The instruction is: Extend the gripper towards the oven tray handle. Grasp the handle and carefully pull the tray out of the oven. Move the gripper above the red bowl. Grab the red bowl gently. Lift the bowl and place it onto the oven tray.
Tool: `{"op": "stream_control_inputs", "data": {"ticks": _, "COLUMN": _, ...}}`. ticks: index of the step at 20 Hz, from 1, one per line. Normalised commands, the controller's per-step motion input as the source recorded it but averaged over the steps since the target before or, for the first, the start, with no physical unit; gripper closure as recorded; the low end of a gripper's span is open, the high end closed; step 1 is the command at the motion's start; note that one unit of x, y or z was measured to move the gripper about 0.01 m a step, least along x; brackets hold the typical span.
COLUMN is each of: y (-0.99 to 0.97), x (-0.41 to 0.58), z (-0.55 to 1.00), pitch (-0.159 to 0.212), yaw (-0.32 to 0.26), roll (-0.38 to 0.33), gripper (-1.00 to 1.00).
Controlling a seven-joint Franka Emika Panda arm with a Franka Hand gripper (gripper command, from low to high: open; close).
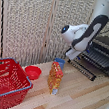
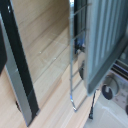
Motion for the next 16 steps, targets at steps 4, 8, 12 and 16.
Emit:
{"op": "stream_control_inputs", "data": {"ticks": 4, "y": 0.14, "x": 0.221, "z": 0.67, "pitch": 0.001, "yaw": -0.072, "roll": 0.153, "gripper": -1.0}}
{"op": "stream_control_inputs", "data": {"ticks": 8, "y": 0.18, "x": 0.211, "z": 0.55, "pitch": 0.001, "yaw": -0.105, "roll": 0.186, "gripper": -1.0}}
{"op": "stream_control_inputs", "data": {"ticks": 12, "y": 0.35, "x": 0.144, "z": 0.43, "pitch": 0.0, "yaw": -0.146, "roll": 0.206, "gripper": -1.0}}
{"op": "stream_control_inputs", "data": {"ticks": 16, "y": 0.5, "x": 0.004, "z": 0.27, "pitch": -0.002, "yaw": -0.174, "roll": 0.138, "gripper": -1.0}}
